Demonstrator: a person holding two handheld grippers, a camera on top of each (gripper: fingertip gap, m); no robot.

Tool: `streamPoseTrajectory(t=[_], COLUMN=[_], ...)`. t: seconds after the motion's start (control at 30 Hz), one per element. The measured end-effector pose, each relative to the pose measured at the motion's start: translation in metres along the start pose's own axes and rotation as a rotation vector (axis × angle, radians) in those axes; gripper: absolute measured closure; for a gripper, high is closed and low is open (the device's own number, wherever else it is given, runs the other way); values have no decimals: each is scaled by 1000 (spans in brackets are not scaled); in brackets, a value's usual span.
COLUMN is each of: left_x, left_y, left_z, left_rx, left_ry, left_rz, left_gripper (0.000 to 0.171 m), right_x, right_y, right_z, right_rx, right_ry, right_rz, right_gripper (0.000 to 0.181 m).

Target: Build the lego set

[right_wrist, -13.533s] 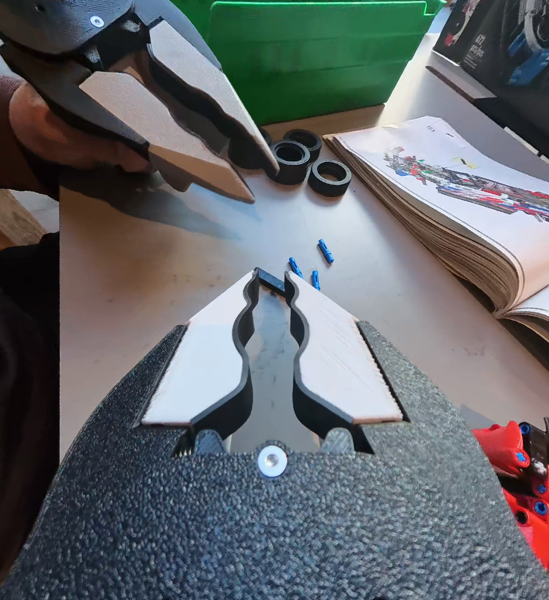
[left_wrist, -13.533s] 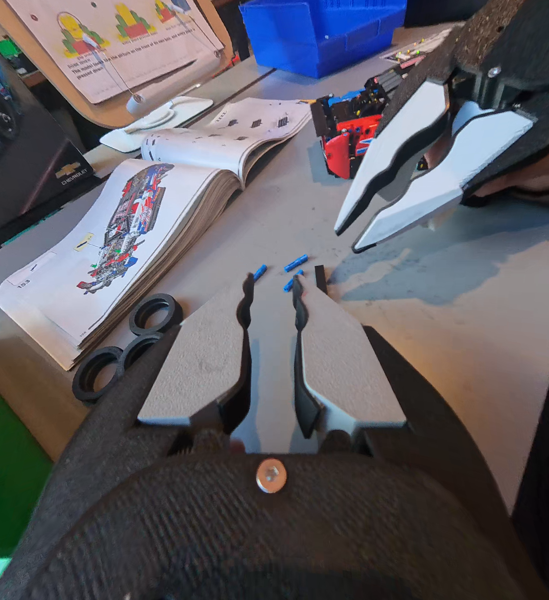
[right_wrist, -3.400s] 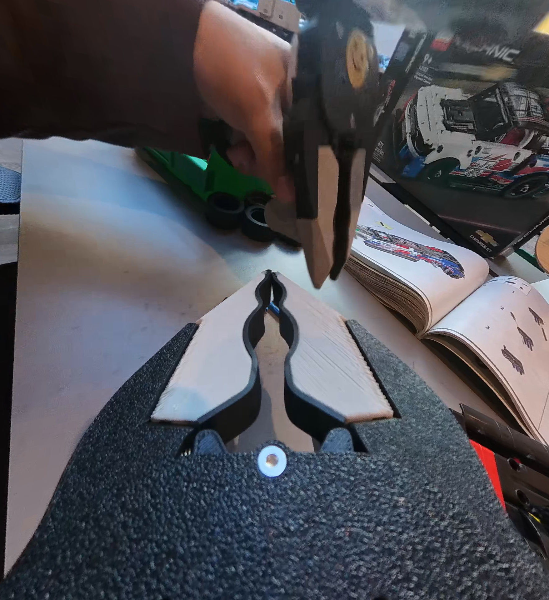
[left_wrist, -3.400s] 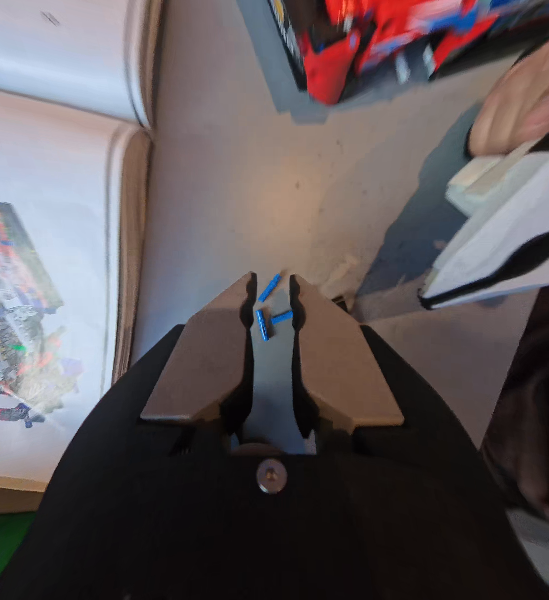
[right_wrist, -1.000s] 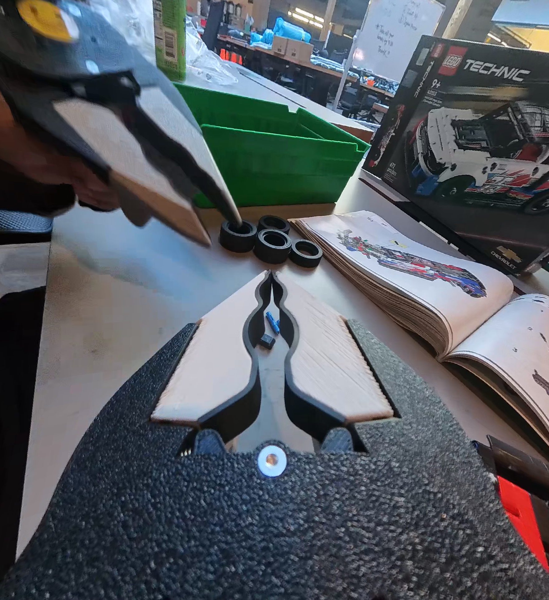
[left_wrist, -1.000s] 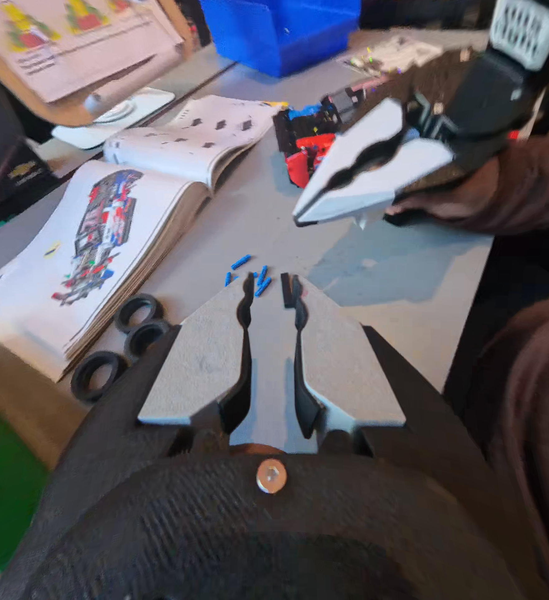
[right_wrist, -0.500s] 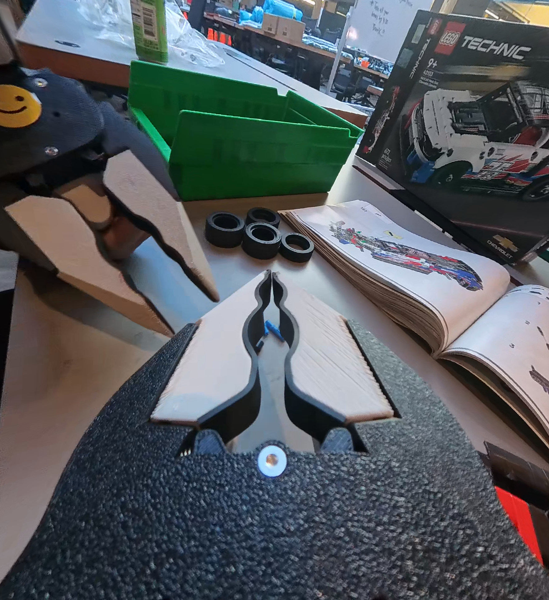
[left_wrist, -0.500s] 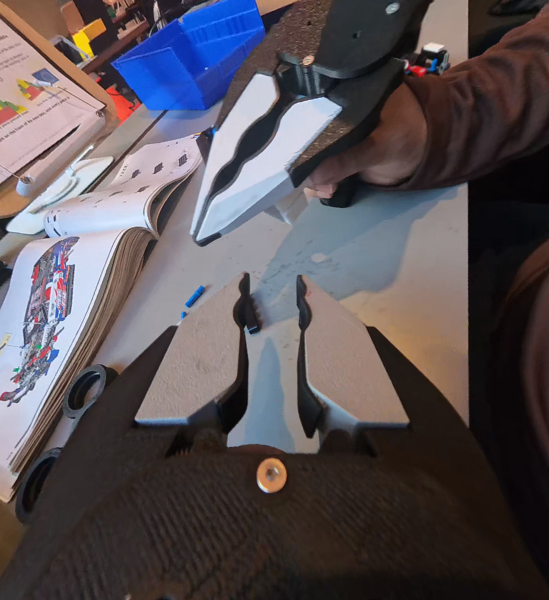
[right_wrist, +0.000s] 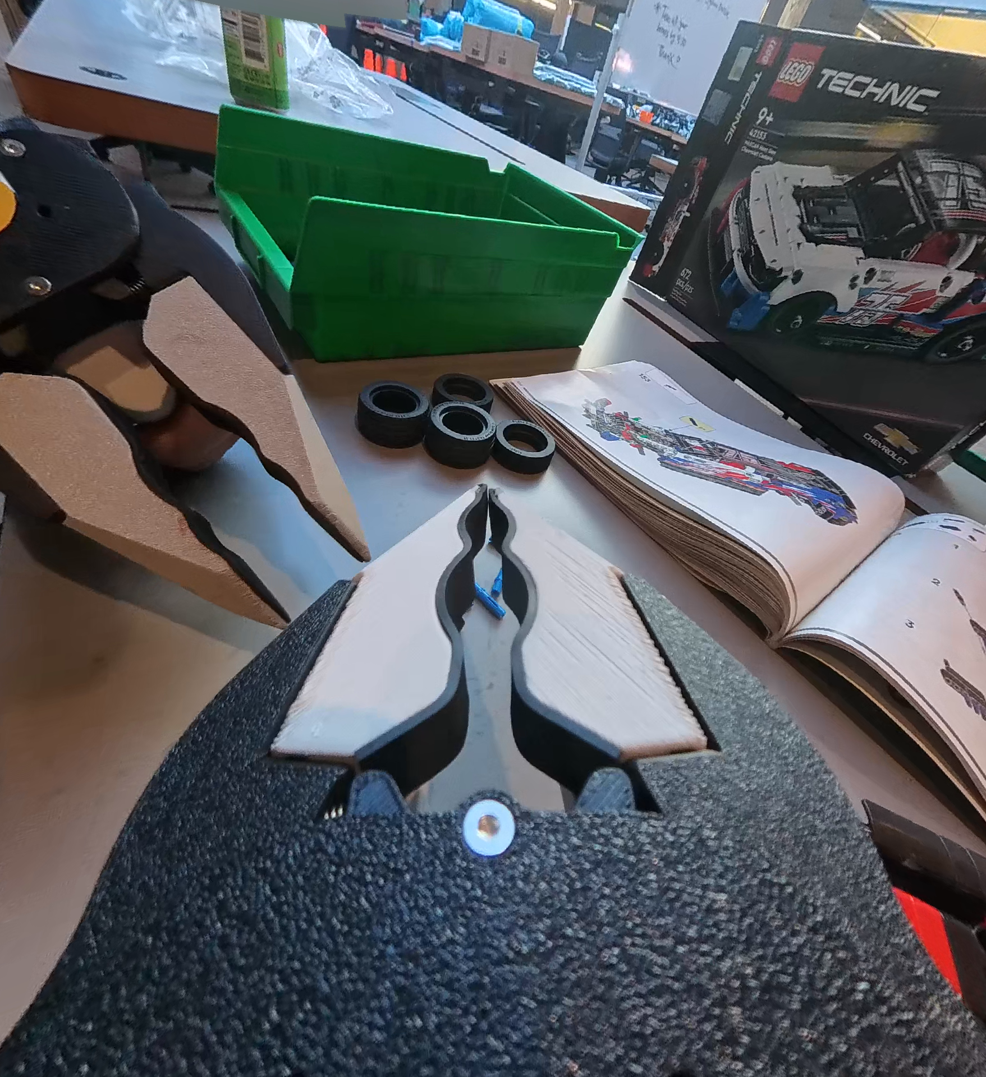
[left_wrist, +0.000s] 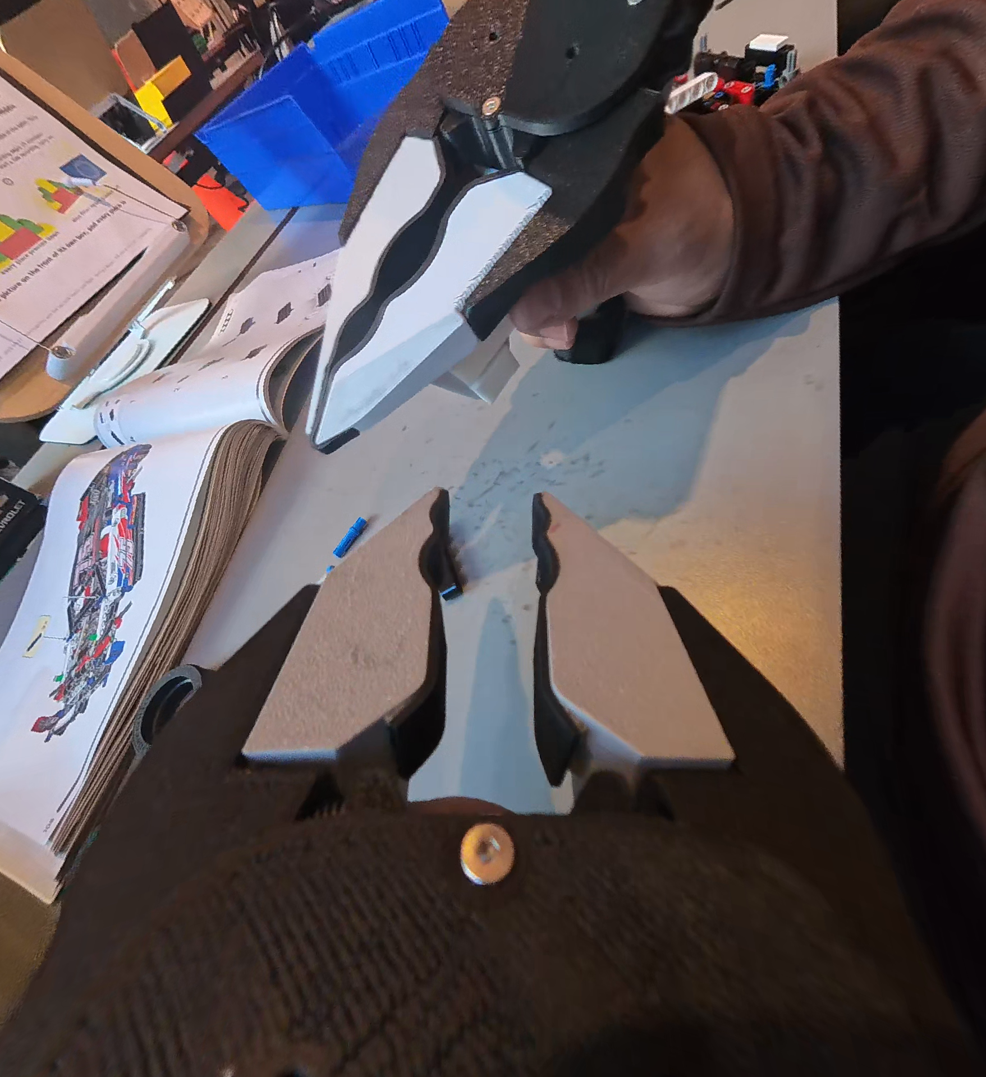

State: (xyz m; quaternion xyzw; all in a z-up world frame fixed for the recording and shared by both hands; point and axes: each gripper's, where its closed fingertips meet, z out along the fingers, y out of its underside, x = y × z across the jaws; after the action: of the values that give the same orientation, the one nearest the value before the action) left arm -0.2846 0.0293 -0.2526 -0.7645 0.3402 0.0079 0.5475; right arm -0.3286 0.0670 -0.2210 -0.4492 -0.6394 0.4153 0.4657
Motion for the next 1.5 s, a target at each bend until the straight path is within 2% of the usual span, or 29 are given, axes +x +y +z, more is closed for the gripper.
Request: streamPoseTrajectory(t=[0.37, 0.8, 1.5], left_x=[-8, -2, 0], left_y=[2, 1, 1], left_z=[1, 0, -7], left_rx=[-3, -2, 20], left_ry=[31, 30, 59], left_rz=[-109, -47, -61], left_gripper=[149, 149, 149], right_x=[-1, -2, 0], right_y=[-1, 0, 2], right_z=[-1, 0, 2], right_rx=[9, -1, -15], right_ry=[-3, 2, 3], right_rz=[-8, -15, -8], right_gripper=[181, 181, 181])
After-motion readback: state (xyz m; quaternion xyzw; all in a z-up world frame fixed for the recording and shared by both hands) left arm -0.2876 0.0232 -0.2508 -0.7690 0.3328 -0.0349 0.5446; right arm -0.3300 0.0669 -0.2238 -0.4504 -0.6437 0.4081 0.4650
